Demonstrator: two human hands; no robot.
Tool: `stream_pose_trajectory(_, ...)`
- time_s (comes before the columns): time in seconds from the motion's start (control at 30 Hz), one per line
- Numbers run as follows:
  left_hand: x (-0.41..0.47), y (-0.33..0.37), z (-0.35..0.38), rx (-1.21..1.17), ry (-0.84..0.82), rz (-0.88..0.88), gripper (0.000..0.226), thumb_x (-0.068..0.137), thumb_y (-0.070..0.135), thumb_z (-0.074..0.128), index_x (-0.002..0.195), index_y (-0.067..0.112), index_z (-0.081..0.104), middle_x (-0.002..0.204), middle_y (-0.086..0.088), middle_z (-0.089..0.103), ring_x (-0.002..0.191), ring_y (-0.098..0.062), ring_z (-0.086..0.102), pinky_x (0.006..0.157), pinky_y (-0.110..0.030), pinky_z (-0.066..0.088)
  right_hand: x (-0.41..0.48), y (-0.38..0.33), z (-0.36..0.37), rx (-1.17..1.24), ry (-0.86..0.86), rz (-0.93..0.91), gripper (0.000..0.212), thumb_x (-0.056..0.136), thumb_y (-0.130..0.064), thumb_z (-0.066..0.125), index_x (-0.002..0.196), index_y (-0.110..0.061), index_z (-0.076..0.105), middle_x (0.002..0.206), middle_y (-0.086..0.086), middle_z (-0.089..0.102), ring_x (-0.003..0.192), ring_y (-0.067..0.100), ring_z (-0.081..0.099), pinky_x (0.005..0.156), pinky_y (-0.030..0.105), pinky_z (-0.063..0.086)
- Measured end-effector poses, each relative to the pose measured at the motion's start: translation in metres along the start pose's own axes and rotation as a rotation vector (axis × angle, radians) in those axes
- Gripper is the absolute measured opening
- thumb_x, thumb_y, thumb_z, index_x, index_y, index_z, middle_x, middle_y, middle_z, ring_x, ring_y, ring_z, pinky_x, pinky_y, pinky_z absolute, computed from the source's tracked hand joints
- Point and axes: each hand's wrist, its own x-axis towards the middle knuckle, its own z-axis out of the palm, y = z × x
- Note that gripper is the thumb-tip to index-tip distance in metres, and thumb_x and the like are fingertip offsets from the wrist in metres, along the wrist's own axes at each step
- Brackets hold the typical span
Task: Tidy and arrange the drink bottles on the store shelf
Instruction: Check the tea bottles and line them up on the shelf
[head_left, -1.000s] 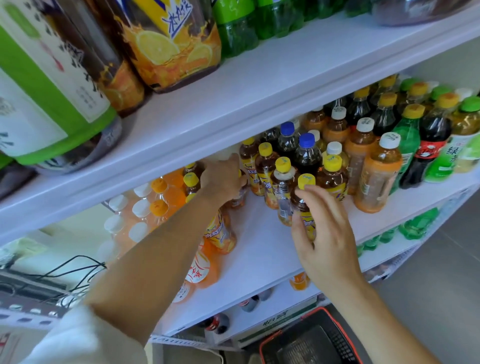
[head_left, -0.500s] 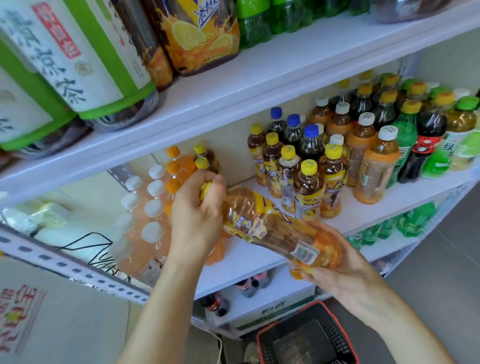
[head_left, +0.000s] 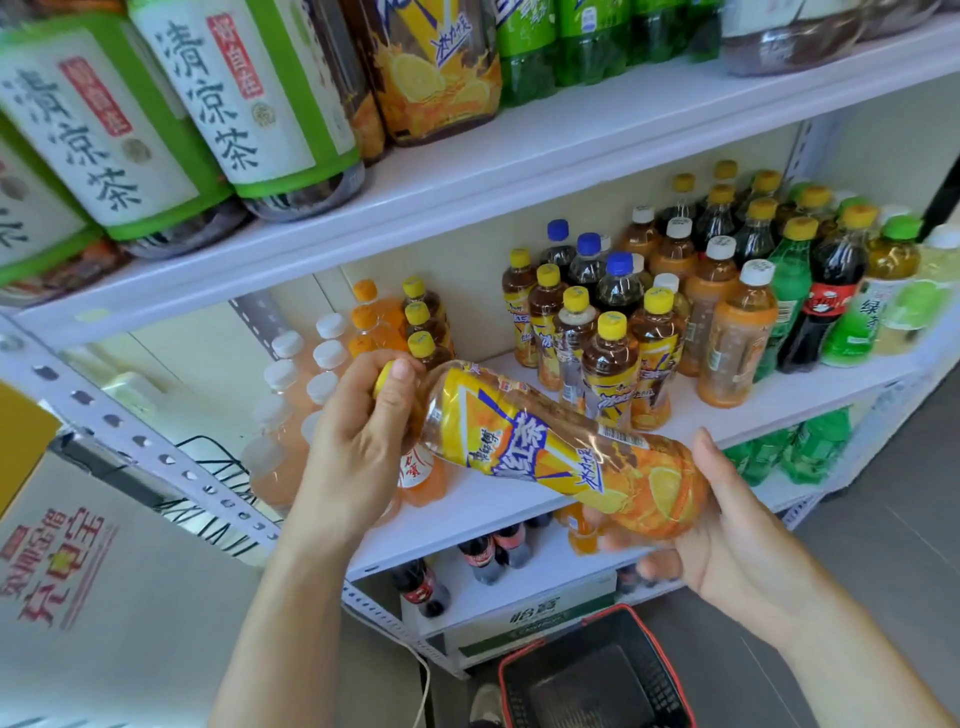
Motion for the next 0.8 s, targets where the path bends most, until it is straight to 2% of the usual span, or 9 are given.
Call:
stream_pose_trajectory(0.1,-0.003,-0.002,0.000,-0.019,0.120,-0.037,0.033,0.092,0.053,0.049,0.093,0.024,0.065,0.070,0.004,0.056,0.065,-0.012,0.050,0.063,-0.032,0.043,-0.002,-0.005,0.005,-0.058,-0.069,-0.132,0.083,0.058,-0.042,0.091,0.131,-0.021,0.058,0.125,0.016,0.064,0.100,0.034,0.067,0.071,0.042,0.059)
stream_pose_trajectory(0.17,-0.004,-0.002,-0.001,-0.064,0.173,-0.061,0.035,0.096,0.045,0.048,0.099,0.015,0.067,0.064,0.013,0.060,0.057,-0.003,0.054,0.057,-0.021,0.045,-0.004,-0.007,0.007,-0.155,-0.081,-0.198,0.081,0.061,-0.017,0.089,0.133,-0.028,0.054,0.124,0.013,0.063,0.103,0.034,0.065,0.079,0.041,0.058)
stream_pose_trajectory(0.23,-0.005,-0.001,-0.002,-0.125,0.197,-0.094,0.041,0.096,0.041,0.050,0.102,0.003,0.065,0.061,0.010,0.058,0.051,0.000,0.052,0.048,-0.014,0.044,-0.006,-0.008,0.009,-0.160,-0.045,-0.234,0.077,0.064,-0.008,0.084,0.132,-0.027,0.054,0.120,0.018,0.063,0.099,0.037,0.064,0.077,0.037,0.058)
stream_pose_trajectory(0.33,-0.008,0.004,-0.010,-0.135,0.149,-0.066,0.037,0.092,0.048,0.052,0.097,0.013,0.065,0.067,0.004,0.054,0.057,-0.007,0.049,0.050,-0.016,0.044,-0.010,-0.012,0.016,-0.123,-0.029,-0.218,0.070,0.067,-0.023,0.087,0.130,-0.021,0.056,0.116,0.024,0.066,0.096,0.050,0.066,0.066,0.030,0.060)
stream_pose_trajectory(0.4,-0.010,0.005,-0.016,-0.109,0.071,-0.051,0.027,0.095,0.050,0.053,0.097,0.025,0.064,0.075,0.002,0.051,0.063,-0.011,0.043,0.051,-0.016,0.039,-0.010,-0.014,0.021,-0.120,0.030,-0.203,0.072,0.064,-0.047,0.087,0.121,-0.012,0.062,0.102,0.027,0.069,0.078,0.046,0.070,0.054,0.028,0.058)
stream_pose_trajectory(0.47,-0.010,0.006,-0.019,-0.138,0.012,-0.041,0.020,0.093,0.043,0.052,0.102,0.029,0.064,0.073,0.008,0.048,0.061,-0.010,0.039,0.051,-0.016,0.036,-0.010,-0.015,0.023,-0.168,0.125,-0.191,0.068,0.069,-0.065,0.074,0.104,-0.007,0.070,0.090,0.033,0.068,0.060,0.036,0.069,0.045,0.027,0.054)
stream_pose_trajectory(0.6,-0.008,0.010,-0.013,-0.165,0.020,0.012,0.024,0.095,0.040,0.054,0.102,0.020,0.062,0.061,0.015,0.041,0.054,-0.003,0.038,0.049,-0.011,0.038,-0.009,-0.015,0.023,-0.246,0.164,-0.098,0.072,0.074,-0.073,0.046,0.086,-0.007,0.073,0.079,0.036,0.066,0.050,0.031,0.064,0.038,0.027,0.049)
stream_pose_trajectory(0.73,-0.007,0.012,-0.008,-0.174,0.092,0.009,0.033,0.090,0.037,0.048,0.101,0.009,0.060,0.055,0.019,0.045,0.050,0.002,0.043,0.052,-0.010,0.044,-0.008,-0.015,0.023,-0.231,0.094,-0.042,0.073,0.079,-0.074,0.045,0.098,-0.009,0.073,0.089,0.033,0.068,0.064,0.033,0.068,0.044,0.027,0.052)
stream_pose_trajectory(0.8,-0.006,0.013,-0.006,-0.169,0.128,0.006,0.040,0.090,0.039,0.049,0.099,0.001,0.059,0.054,0.017,0.041,0.048,0.001,0.039,0.049,-0.011,0.042,-0.008,-0.017,0.025,-0.188,0.064,-0.102,0.062,0.075,-0.070,0.063,0.104,-0.017,0.074,0.104,0.028,0.069,0.083,0.034,0.069,0.054,0.032,0.057)
